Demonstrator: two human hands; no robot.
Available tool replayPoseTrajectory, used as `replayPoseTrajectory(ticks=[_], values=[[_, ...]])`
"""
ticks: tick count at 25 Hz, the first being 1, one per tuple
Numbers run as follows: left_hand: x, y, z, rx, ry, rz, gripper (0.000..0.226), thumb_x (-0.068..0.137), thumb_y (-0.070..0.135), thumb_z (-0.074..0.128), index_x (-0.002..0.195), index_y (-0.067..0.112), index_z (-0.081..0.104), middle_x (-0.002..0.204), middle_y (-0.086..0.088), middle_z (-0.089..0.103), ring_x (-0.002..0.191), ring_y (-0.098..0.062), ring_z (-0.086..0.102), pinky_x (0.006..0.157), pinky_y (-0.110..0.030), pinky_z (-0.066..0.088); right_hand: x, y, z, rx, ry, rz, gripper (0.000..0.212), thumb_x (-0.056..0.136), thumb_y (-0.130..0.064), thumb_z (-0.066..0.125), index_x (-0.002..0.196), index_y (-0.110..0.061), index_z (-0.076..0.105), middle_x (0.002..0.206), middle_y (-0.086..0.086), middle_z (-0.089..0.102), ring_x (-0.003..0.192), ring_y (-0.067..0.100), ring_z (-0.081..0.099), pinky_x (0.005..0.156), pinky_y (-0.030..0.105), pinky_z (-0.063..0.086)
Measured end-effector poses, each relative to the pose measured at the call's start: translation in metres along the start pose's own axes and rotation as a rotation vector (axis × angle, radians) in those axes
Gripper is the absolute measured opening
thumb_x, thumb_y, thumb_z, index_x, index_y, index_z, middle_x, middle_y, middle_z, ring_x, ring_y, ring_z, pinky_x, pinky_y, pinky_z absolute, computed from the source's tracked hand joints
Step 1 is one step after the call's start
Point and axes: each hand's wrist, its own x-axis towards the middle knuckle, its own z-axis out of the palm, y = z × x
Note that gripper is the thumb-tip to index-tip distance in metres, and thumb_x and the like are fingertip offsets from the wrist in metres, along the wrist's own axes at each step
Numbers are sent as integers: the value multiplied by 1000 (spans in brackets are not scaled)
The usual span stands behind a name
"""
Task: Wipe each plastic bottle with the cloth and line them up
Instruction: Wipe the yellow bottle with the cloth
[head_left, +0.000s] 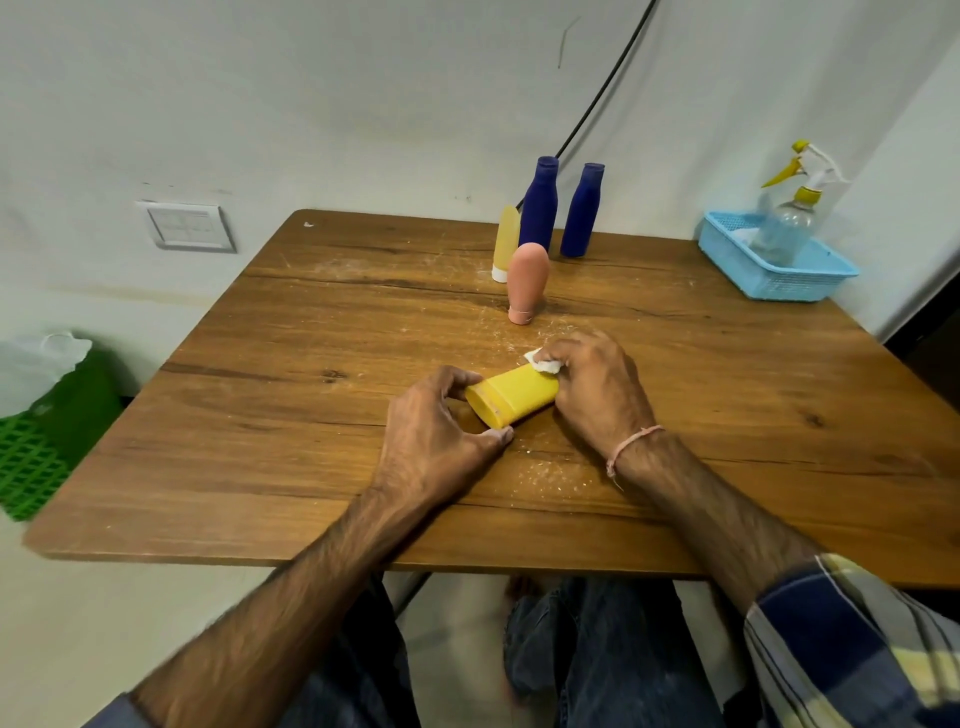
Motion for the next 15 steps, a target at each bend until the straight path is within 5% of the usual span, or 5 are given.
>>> replayPoseTrajectory(ticks=[5,8,11,15], values=[[0,-5,1,-73,41,8,67,66,38,91,125,22,63,100,5,69,77,-6,61,63,-18,49,-43,-33,-17,382,-38,-169,34,84,7,61,102,-18,76,98,-7,71,96,5,60,85,19,50],[2,-5,0,-147,96,-4,66,70,48,86,128,29,61,103,6,68,76,-7,62,59,-22,52,-32,-5,-23,702,115,247,25,88,-3,66,102,-22,75,103,-11,71,95,0,64,82,15,52],[23,8,-9,-232,133,28,64,75,52,81,131,32,57,116,9,60,92,-8,62,68,-28,58,-14,25,-16,1488,153,709,21,91,0,62,102,-14,72,113,11,72,97,17,70,84,31,59],[91,35,-28,-77,171,162,62,81,48,79,132,21,57,121,0,57,95,-11,59,74,-27,55,-10,38,-3,1726,116,750,23,93,1,57,114,-2,67,115,14,71,98,19,70,75,27,60]])
